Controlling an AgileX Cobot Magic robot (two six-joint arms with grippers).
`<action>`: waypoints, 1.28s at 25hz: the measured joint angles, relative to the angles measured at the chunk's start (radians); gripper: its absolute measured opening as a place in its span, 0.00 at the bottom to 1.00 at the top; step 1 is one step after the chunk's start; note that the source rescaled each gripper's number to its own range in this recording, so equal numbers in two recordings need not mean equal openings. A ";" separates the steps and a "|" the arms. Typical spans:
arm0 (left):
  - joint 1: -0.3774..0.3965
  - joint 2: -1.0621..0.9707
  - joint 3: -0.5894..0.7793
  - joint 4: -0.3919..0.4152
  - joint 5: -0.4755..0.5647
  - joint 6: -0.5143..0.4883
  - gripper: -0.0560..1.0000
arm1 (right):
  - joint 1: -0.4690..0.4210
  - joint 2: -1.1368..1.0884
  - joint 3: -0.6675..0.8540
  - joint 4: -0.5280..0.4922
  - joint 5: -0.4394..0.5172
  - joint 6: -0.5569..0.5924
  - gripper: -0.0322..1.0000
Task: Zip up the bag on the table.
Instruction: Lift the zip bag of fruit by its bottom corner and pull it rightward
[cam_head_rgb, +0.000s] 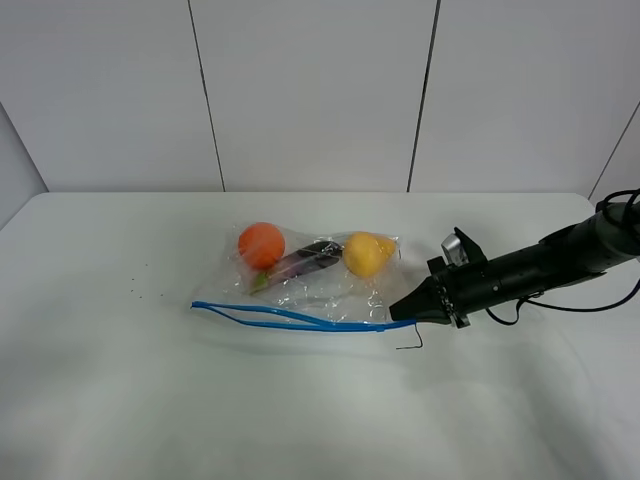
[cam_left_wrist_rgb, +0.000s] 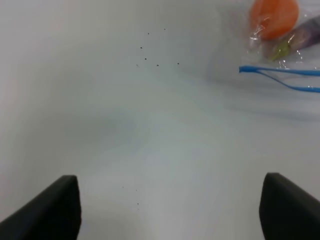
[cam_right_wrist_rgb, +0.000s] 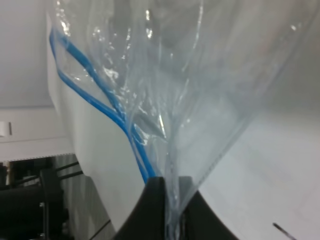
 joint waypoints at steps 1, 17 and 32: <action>0.000 0.000 0.000 0.000 0.000 0.000 1.00 | 0.000 0.000 0.000 0.009 0.009 0.000 0.03; 0.000 0.000 0.000 0.000 0.000 0.000 1.00 | 0.000 -0.052 0.000 0.102 0.019 0.160 0.03; 0.000 0.000 0.000 0.000 0.000 0.000 1.00 | 0.000 -0.141 0.001 0.166 0.019 0.335 0.03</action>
